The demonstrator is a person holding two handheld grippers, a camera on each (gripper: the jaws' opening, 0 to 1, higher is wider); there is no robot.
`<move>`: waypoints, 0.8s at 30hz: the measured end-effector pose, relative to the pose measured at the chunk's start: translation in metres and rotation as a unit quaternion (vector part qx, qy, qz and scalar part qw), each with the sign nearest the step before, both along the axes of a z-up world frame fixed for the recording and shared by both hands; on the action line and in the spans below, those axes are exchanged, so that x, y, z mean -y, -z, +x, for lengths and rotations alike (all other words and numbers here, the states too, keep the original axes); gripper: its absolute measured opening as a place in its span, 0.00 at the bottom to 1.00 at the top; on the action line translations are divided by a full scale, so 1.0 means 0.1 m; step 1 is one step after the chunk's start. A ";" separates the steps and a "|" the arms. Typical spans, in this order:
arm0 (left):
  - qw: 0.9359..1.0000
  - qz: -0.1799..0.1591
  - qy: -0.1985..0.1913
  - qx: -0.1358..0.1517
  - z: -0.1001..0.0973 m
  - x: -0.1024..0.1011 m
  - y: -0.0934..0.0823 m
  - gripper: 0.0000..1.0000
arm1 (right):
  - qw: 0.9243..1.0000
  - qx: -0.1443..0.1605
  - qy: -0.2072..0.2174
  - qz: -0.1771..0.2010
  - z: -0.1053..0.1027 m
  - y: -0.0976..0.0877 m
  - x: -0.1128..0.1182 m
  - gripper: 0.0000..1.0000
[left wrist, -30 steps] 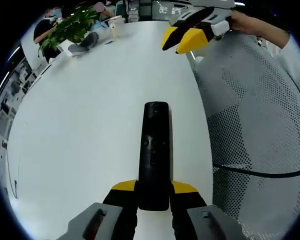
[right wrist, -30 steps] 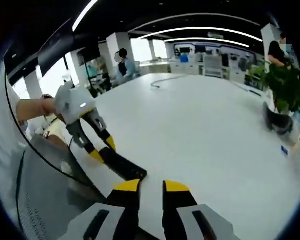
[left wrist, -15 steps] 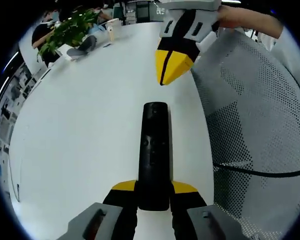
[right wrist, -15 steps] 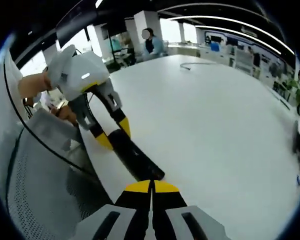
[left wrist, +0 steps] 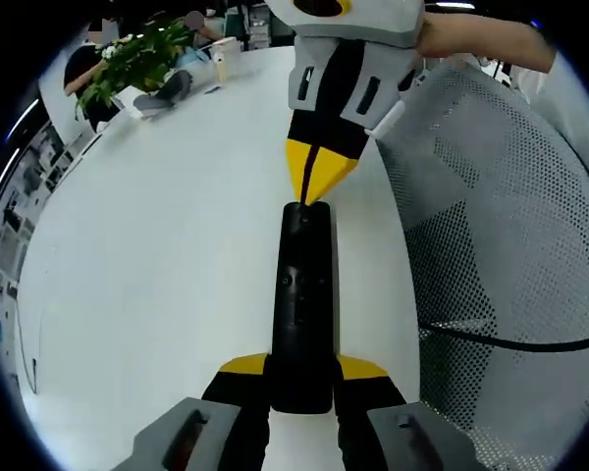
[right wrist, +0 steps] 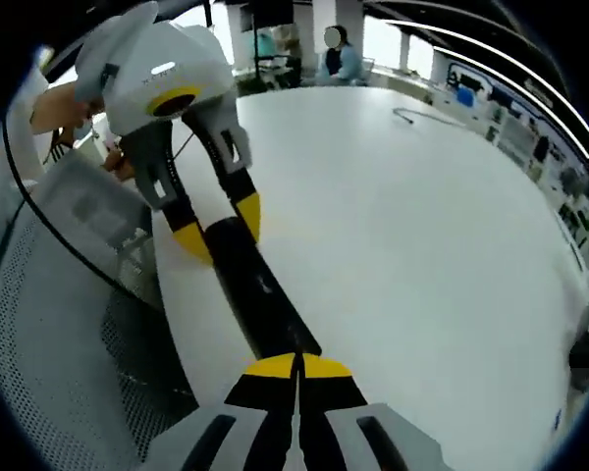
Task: Press the specified remote control buttons in sequence, fully releasing each button before pressing the next.
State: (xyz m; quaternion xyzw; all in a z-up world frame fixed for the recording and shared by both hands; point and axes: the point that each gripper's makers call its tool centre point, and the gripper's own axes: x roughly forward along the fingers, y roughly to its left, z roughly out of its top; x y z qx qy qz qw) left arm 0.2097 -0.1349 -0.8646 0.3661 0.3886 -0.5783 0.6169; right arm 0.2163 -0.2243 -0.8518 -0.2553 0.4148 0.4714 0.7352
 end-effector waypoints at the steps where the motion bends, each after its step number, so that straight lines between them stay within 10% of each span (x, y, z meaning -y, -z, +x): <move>1: 1.000 -0.001 0.000 0.000 0.00 0.00 0.00 0.24 | 1.000 -0.001 -0.004 -0.004 -0.01 0.00 0.01 0.00; 5: 1.000 -0.006 -0.002 -0.001 0.00 0.00 0.00 0.24 | 0.997 0.018 -0.072 -0.033 -0.03 0.00 0.01 0.00; 16: 0.999 -0.032 -0.002 -0.003 0.00 -0.01 -0.01 0.24 | 0.958 0.049 -0.254 -0.120 -0.05 0.02 0.00 0.00; 24: 0.998 -0.066 -0.009 -0.002 0.00 -0.02 -0.02 0.24 | 0.960 -0.010 -0.251 -0.122 -0.02 0.03 -0.01 0.00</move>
